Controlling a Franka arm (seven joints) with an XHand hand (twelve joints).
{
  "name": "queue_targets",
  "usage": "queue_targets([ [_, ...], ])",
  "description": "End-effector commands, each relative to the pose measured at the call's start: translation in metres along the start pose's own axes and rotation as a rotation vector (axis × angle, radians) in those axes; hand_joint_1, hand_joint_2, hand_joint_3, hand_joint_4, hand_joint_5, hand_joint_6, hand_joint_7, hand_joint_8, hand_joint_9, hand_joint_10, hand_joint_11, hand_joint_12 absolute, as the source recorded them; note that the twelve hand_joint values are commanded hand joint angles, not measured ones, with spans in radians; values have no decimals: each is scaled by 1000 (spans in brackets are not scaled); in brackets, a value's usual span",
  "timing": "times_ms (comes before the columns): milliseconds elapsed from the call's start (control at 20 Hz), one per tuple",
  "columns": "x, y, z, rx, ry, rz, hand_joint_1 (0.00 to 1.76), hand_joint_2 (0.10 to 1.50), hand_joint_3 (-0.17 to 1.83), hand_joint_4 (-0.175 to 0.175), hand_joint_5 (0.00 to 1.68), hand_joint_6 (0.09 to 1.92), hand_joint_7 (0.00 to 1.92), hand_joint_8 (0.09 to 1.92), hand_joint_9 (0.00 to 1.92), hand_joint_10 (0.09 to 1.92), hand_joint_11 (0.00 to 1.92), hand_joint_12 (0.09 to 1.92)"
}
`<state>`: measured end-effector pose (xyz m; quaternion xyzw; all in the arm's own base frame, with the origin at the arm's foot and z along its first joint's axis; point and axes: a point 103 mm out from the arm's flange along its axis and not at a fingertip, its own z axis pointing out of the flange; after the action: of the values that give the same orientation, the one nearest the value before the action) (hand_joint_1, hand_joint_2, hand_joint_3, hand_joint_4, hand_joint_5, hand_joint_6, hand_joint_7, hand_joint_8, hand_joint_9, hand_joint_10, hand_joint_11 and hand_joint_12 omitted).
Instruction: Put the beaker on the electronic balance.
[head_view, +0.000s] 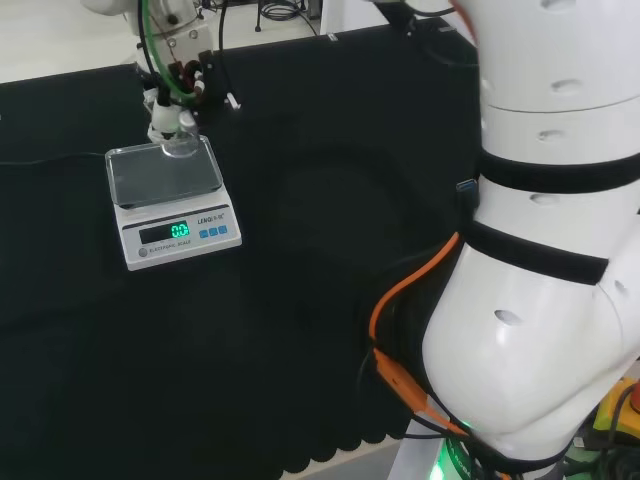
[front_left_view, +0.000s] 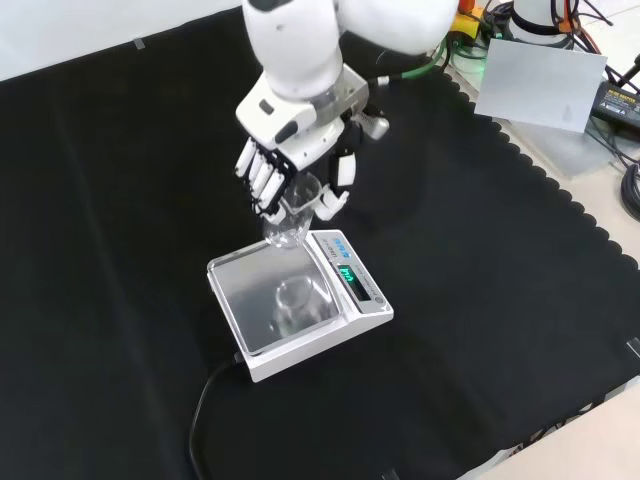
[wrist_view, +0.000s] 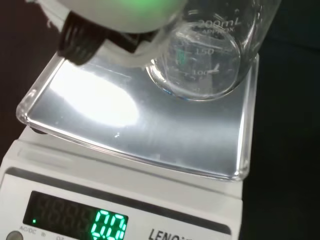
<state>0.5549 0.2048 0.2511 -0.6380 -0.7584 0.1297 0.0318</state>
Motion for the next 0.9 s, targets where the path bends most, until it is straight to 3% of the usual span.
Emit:
queue_targets([
  [50, 12, 24, 17, 29, -20, -14, 1147, 559, 710, -43, 683, 1042, 823, 681, 1026, 589, 680, 1269],
  [450, 12, 34, 38, 61, -20, -12, 1148, 559, 712, -45, 688, 1043, 824, 679, 1031, 585, 682, 1267],
  [900, 16, 39, 42, 70, -28, -18, 1150, 560, 715, -46, 690, 1044, 822, 678, 1034, 582, 682, 1265],
])
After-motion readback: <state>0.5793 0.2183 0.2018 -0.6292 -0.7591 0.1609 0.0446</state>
